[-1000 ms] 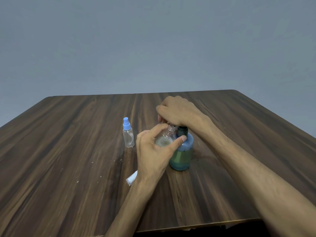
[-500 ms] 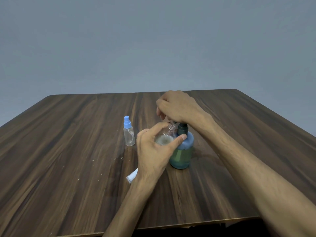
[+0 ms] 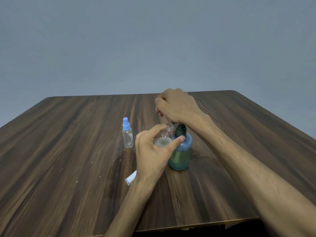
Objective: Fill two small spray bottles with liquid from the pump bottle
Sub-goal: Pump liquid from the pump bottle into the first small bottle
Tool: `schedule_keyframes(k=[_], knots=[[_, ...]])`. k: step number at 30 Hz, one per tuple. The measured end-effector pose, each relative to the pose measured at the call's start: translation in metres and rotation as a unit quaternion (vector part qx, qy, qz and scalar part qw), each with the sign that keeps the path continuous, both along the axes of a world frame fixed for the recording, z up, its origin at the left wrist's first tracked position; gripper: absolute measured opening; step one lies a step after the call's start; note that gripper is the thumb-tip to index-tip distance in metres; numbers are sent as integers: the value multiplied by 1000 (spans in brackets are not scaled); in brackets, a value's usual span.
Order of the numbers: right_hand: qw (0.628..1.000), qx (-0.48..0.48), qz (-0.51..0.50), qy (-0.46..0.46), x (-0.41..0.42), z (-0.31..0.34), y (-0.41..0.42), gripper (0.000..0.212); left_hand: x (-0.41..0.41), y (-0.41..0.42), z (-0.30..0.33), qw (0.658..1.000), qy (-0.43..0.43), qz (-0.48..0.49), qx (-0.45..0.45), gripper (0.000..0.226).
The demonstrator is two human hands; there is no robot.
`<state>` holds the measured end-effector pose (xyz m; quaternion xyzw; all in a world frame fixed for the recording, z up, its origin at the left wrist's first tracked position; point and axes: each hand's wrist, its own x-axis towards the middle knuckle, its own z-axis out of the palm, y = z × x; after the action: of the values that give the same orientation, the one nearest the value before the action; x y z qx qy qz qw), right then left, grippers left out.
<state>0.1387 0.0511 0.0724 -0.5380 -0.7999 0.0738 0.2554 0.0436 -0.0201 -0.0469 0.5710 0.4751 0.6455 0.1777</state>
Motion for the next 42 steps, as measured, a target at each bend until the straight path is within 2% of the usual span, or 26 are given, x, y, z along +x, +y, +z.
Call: schedule_keyframes(k=[4,8,12,16,21,25,29,33,37,42], knots=[[997,-59,6,-56,-1,-4,0,41,0,2,1,1000,-10,-4,-10,43],[1000,0,2,-12,0,-1,1,41,-1,2,-3,1000,-1,2,2,46],[997,-59,4,-58,-1,-6,2,41,-1,2,0,1000,-4,-5,-8,45],[1000,-10,4,-14,0,-1,2,43,0,0,-1,1000,1,2,-11,46],[998,-44,5,-47,-1,-5,2,42,0,2,1,1000,-3,-1,-20,42],[1000,17,4,-12,1,-1,2,40,0,4,-4,1000,-8,4,-19,48],[999,-17,5,-48,-1,-7,2,41,-1,6,-1,1000,-7,-2,-20,45],[999,34,6,-3,1,-3,2,41,-1,2,-2,1000,2,0,-6,44],[999,-15,3,-46,-1,-7,2,41,-1,3,2,1000,-4,-7,-14,41],[1000,24,2,-11,1,-2,1,40,0,2,0,1000,-5,-3,-9,45]])
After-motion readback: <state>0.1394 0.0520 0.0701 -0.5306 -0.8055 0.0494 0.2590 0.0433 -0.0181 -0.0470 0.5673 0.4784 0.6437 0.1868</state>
